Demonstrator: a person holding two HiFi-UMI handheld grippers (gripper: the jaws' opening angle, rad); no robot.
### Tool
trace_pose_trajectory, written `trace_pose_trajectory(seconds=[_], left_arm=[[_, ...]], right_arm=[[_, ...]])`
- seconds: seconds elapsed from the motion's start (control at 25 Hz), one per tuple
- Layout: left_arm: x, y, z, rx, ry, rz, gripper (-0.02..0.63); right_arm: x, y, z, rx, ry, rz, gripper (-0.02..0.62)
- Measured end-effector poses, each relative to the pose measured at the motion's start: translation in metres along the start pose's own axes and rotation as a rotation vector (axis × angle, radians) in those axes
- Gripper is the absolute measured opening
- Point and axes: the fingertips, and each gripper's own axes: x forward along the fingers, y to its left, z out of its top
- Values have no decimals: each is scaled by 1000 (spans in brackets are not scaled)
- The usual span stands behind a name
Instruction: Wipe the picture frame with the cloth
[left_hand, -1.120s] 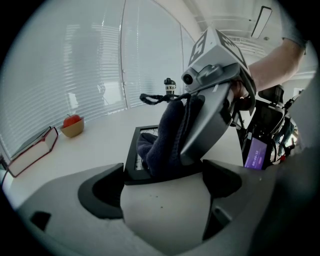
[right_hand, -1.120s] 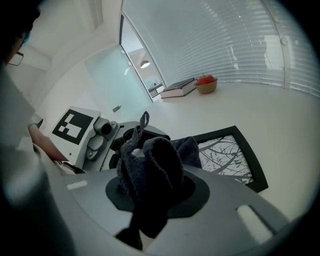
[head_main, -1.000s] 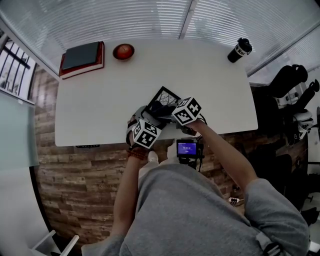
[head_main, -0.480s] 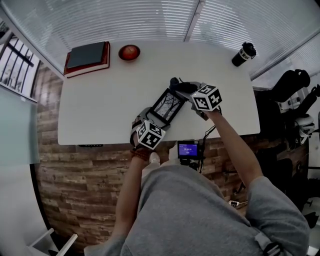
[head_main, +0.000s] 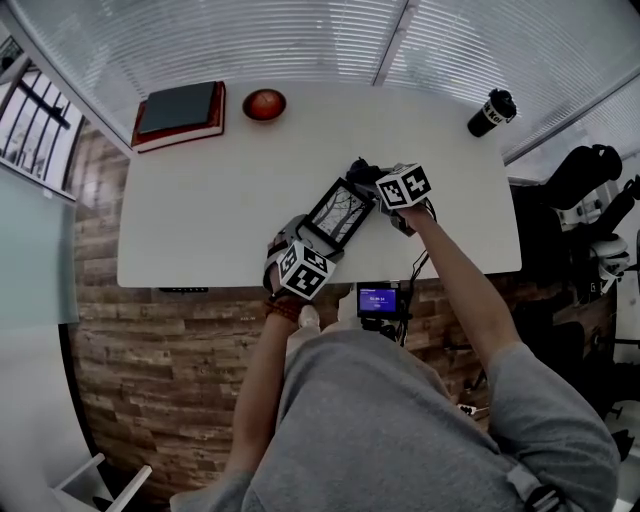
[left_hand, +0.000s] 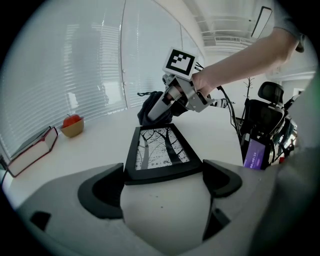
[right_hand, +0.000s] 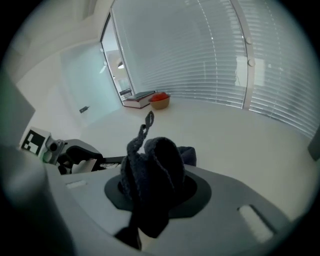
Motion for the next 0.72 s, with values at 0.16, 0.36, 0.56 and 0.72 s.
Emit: trace_pose_trajectory(seconds=[0.16, 0.36, 0.56, 0.72], left_arm=[[-2, 0, 2, 0, 1, -1, 503], [0, -1, 0, 4, 2, 1, 503], [0, -2, -1, 0, 1, 0, 503], [1, -3, 0, 3, 2, -2, 503]], right_arm=[[5, 9, -4, -21, 12, -35, 115], [5, 12, -13, -50, 1, -74, 112], [0, 16, -18, -61, -27, -113, 110], [-6, 23, -19, -56, -63, -89, 107]])
